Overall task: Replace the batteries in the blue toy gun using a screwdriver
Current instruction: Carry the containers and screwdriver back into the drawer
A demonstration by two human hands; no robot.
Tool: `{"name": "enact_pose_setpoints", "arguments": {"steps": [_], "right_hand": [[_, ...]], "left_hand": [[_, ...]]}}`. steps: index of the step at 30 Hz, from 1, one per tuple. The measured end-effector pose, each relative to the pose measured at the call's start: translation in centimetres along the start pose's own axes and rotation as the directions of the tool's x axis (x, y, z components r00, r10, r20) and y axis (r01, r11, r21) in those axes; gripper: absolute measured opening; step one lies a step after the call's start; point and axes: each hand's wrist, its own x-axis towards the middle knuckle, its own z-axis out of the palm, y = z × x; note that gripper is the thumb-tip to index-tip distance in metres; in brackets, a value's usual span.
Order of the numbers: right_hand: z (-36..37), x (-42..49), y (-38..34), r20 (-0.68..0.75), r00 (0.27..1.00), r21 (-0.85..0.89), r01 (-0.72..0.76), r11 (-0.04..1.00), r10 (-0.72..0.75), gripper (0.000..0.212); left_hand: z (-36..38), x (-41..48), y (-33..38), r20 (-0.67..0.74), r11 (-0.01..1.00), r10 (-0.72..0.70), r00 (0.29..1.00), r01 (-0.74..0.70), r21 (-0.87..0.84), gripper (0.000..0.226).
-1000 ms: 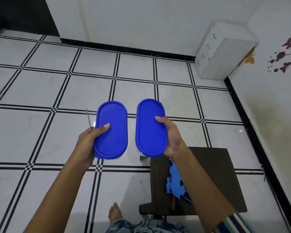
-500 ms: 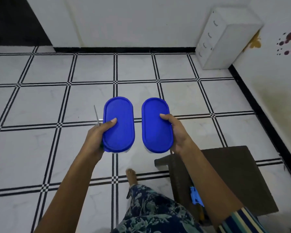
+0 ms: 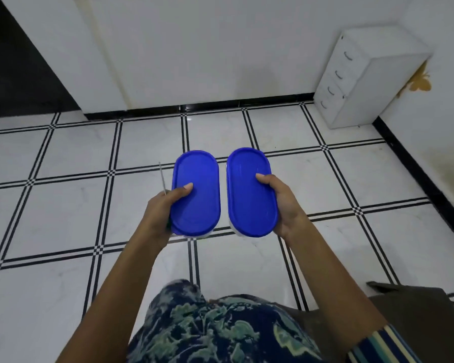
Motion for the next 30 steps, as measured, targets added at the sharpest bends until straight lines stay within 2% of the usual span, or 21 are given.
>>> {"name": "enact_pose_setpoints", "arguments": {"steps": [5, 13, 20, 22, 30], "right_hand": [[2.2, 8.7, -5.6, -0.029, 1.0, 0.032, -0.009, 0.999, 0.01, 0.039], [3.2, 23.3, -15.6, -0.155, 0.988, 0.134, 0.05, 0.99, -0.029, 0.047], [1.7, 35.2, -28.2, -0.307, 0.945, 0.259, 0.196, 0.946, -0.112, 0.041], [1.2, 36.6, -29.7, -0.323, 0.937, 0.28, 0.226, 0.933, -0.13, 0.038], [-8.0, 48.7, -43.4, -0.44, 0.884, 0.332, 0.321, 0.887, -0.155, 0.036]], "left_hand": [[0.9, 10.4, 5.8, 0.041, 0.999, -0.023, 0.999, 0.022, 0.027, 0.089], [7.2, 29.6, 16.4, 0.211, 0.99, -0.086, 0.974, 0.06, 0.127, 0.069], [17.8, 46.6, 26.8, 0.35, 0.964, -0.149, 0.925, 0.057, 0.259, 0.097], [19.6, 48.3, 27.9, 0.392, 0.968, -0.135, 0.91, 0.036, 0.25, 0.094], [35.5, 64.2, 32.0, 0.497, 0.948, -0.223, 0.839, 0.068, 0.31, 0.085]]}}
